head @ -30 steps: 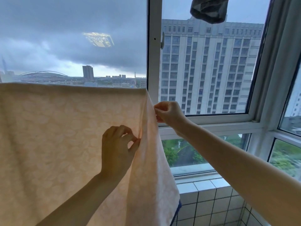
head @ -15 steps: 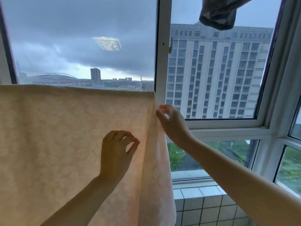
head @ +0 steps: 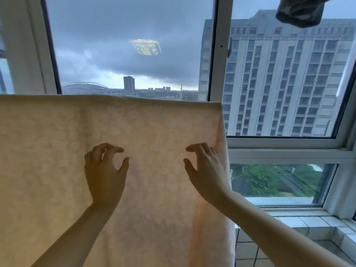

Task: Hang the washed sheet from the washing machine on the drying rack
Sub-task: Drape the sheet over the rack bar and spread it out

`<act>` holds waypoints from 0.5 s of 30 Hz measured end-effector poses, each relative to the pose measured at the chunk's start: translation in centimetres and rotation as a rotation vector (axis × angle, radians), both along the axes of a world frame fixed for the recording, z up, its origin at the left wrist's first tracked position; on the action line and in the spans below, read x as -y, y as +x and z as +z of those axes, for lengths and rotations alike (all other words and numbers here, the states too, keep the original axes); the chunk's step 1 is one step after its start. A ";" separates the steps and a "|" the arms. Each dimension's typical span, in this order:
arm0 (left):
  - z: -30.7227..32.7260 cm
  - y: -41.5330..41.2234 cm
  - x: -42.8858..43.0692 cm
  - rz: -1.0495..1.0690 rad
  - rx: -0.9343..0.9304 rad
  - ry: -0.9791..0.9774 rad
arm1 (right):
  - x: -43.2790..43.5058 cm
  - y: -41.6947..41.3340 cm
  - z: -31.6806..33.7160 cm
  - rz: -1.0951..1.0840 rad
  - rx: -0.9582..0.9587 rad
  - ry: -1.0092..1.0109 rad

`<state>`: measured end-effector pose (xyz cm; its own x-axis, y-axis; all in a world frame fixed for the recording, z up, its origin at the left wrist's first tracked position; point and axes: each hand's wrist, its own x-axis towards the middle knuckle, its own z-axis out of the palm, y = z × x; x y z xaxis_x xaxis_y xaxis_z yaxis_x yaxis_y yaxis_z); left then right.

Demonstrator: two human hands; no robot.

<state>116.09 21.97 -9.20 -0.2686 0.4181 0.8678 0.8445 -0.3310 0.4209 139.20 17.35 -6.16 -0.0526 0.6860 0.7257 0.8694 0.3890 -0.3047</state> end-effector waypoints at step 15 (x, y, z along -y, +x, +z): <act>-1.1 -8.2 -2.6 -0.157 0.391 -0.361 | -1.7 -7.2 -4.2 -0.434 -0.486 -0.322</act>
<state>107.90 24.61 -10.33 -0.4522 0.7314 0.5105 0.5550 -0.2173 0.8029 131.96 19.08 -10.34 0.5497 0.7554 0.3565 0.6623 -0.1341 -0.7372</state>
